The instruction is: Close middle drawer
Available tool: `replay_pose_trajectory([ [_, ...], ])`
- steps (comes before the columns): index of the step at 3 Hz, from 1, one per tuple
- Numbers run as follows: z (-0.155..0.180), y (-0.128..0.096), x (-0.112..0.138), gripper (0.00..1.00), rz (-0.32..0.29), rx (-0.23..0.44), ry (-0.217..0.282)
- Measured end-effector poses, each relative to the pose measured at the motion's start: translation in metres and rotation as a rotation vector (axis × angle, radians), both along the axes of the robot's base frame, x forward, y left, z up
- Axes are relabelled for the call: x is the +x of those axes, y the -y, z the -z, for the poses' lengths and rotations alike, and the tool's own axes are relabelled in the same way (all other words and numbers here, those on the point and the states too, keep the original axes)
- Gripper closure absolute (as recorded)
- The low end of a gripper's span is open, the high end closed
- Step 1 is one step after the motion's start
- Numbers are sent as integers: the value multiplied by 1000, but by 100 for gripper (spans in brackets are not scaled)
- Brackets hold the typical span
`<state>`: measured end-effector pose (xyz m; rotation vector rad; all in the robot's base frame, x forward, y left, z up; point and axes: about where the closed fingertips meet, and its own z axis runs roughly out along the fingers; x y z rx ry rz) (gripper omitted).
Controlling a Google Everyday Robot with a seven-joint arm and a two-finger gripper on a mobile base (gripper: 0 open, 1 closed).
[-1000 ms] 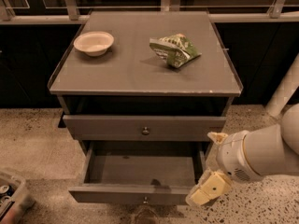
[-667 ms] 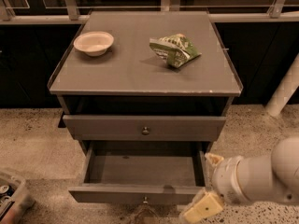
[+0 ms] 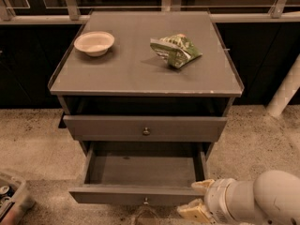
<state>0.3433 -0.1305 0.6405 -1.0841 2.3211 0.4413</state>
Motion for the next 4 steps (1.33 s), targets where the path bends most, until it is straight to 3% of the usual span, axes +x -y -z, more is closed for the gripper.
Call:
replay_pose_trajectory([
  [2,-5,-5,-2,89,-3,-3,28],
  [3,10,-9,2,100,6,32,42],
  [4,41,-14,12,100,15,81,42],
])
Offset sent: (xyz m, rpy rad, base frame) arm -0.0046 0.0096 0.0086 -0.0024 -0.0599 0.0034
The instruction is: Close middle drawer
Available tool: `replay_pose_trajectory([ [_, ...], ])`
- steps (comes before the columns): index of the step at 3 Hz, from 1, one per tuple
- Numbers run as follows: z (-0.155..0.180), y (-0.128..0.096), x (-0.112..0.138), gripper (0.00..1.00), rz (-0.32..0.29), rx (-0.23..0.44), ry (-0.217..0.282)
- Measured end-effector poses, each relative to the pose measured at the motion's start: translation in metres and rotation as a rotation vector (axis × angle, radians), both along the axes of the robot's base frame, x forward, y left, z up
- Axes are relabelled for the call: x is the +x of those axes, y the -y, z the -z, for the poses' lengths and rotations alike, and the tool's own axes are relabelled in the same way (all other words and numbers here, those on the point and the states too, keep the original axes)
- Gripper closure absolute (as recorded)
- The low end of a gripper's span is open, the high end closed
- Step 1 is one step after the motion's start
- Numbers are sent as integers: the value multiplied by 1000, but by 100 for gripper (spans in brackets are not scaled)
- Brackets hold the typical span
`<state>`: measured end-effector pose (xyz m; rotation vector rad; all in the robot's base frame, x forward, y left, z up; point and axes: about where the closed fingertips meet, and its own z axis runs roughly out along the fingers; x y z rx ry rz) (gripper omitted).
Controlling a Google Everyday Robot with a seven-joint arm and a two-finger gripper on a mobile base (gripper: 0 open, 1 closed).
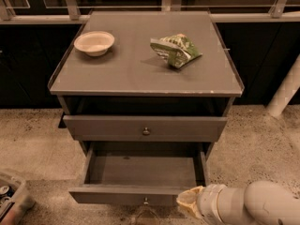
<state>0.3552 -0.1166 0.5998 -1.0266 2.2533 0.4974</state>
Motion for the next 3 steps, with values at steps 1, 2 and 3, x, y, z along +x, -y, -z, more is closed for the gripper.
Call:
replay_pose_trajectory([
  [1,36,-3,8,100,25,27,-17],
  [2,71,-5,10,100,47,37,-50],
  [3,112,-11,7,100,58,77,-100],
])
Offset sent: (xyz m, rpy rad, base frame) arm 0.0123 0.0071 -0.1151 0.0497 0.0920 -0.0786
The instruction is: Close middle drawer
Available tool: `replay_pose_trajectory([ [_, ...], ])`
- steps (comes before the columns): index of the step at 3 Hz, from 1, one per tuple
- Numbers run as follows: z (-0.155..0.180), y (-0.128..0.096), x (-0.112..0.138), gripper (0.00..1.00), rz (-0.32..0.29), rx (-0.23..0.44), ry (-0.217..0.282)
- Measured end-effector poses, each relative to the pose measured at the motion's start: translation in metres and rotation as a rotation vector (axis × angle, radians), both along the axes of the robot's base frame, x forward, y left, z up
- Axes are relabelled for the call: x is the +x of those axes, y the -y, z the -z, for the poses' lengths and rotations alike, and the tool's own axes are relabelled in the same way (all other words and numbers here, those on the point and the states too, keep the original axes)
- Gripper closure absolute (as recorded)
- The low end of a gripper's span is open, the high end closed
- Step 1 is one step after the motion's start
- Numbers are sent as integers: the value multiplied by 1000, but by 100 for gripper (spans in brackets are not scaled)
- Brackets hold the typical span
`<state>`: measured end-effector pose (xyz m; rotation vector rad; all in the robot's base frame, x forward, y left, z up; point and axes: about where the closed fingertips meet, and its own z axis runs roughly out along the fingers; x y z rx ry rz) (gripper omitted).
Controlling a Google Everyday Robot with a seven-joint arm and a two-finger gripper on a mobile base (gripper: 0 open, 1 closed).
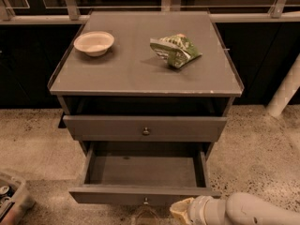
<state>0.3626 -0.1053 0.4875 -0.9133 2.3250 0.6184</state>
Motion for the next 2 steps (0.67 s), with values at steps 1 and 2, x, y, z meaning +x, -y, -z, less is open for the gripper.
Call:
replay_pose_trajectory([
  [1,2,0,0,100,-1,4,-3],
  [2,11,-1,12,100,-65,46,10],
])
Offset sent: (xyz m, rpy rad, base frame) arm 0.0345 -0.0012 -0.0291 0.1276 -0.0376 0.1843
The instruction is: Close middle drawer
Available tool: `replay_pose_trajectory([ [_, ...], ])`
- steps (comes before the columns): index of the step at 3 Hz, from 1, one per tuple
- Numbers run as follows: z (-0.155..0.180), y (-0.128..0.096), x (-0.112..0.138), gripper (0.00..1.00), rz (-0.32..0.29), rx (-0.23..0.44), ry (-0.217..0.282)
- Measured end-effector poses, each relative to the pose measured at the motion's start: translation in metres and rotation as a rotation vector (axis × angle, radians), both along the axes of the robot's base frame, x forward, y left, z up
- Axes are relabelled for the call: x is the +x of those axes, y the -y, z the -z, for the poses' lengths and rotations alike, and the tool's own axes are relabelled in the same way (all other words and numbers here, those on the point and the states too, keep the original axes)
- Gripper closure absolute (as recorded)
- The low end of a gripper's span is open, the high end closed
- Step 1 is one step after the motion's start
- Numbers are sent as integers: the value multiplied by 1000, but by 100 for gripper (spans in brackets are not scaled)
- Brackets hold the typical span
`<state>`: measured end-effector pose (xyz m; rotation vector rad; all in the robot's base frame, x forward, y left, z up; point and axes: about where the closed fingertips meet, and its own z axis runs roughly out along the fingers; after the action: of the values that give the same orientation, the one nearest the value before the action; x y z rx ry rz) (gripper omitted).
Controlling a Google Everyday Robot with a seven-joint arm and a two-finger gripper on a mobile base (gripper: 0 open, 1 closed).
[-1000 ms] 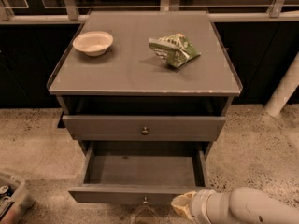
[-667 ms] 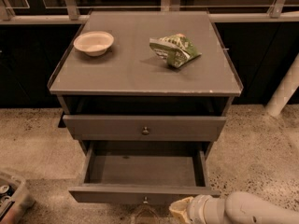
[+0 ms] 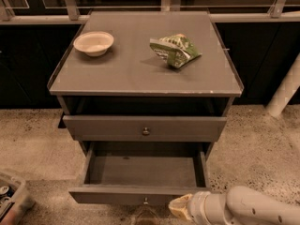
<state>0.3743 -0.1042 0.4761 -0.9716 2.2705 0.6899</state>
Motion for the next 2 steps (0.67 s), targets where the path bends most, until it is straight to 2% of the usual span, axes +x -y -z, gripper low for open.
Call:
replay_pose_trajectory([
  [1,16,-3,16,100,-96,64,3],
  [2,36,0,25,100,-136,100,-16],
])
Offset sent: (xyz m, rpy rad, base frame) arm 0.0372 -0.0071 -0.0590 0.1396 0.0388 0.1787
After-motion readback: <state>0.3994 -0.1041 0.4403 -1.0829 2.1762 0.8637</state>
